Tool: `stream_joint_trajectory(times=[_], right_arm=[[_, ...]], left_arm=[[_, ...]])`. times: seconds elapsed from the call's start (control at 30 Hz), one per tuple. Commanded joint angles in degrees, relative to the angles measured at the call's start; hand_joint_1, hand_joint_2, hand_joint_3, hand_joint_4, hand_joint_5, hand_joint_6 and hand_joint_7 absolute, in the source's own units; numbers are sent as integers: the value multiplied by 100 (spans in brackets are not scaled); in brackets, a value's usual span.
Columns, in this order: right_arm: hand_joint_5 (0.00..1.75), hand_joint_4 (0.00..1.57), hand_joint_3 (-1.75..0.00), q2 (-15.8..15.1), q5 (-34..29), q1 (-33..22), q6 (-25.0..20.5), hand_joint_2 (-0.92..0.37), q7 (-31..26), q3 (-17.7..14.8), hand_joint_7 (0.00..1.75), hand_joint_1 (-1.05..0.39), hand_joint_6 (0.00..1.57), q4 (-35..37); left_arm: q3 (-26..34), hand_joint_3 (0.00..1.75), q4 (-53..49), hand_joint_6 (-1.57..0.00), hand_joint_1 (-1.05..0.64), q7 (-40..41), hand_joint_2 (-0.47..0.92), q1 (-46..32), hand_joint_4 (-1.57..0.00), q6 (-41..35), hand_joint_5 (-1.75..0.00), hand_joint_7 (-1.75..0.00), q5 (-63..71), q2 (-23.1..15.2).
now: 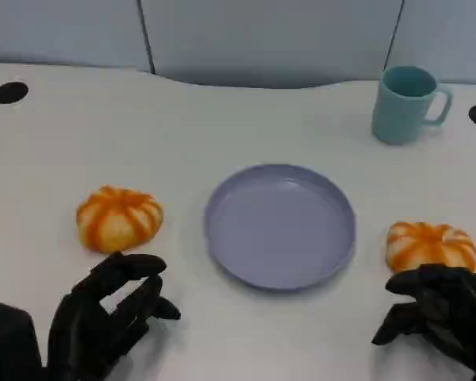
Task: Grasp the bread from the table and place it into the plate.
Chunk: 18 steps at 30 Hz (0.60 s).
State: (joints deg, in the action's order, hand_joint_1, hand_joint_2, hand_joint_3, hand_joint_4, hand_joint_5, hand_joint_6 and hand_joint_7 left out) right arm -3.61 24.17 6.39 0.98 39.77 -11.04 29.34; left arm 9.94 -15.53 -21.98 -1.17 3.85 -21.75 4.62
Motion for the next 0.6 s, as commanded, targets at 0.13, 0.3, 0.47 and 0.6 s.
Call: stream_joint_trajectory(times=[0.13, 0.3, 0.47, 0.6], right_arm=[[50, 150, 0, -56, 27, 4, 43, -70, 47, -30, 0, -97, 156, -5], [51, 149, 0, -54, 15, 11, 72, -70, 46, -35, 0, -96, 156, 13], [50, 150, 0, -56, 24, 26, 51, -70, 49, -36, 0, -95, 156, 20], [49, 151, 0, -46, 30, 26, 62, -70, 48, -40, 0, -94, 156, 30]], left_arm=[[63, 48, -3, -72, -19, 74, 85, 19, -69, -2, -145, -101, -15, -73], [56, 48, 8, -73, -19, 152, 85, 14, -70, 18, -144, -102, 21, -45], [51, 49, -34, -73, -20, 48, 84, 33, -70, 22, -144, -102, -33, -93], [33, 50, -5, -73, -19, 55, 84, 23, -70, -7, -145, -103, -19, -118]])
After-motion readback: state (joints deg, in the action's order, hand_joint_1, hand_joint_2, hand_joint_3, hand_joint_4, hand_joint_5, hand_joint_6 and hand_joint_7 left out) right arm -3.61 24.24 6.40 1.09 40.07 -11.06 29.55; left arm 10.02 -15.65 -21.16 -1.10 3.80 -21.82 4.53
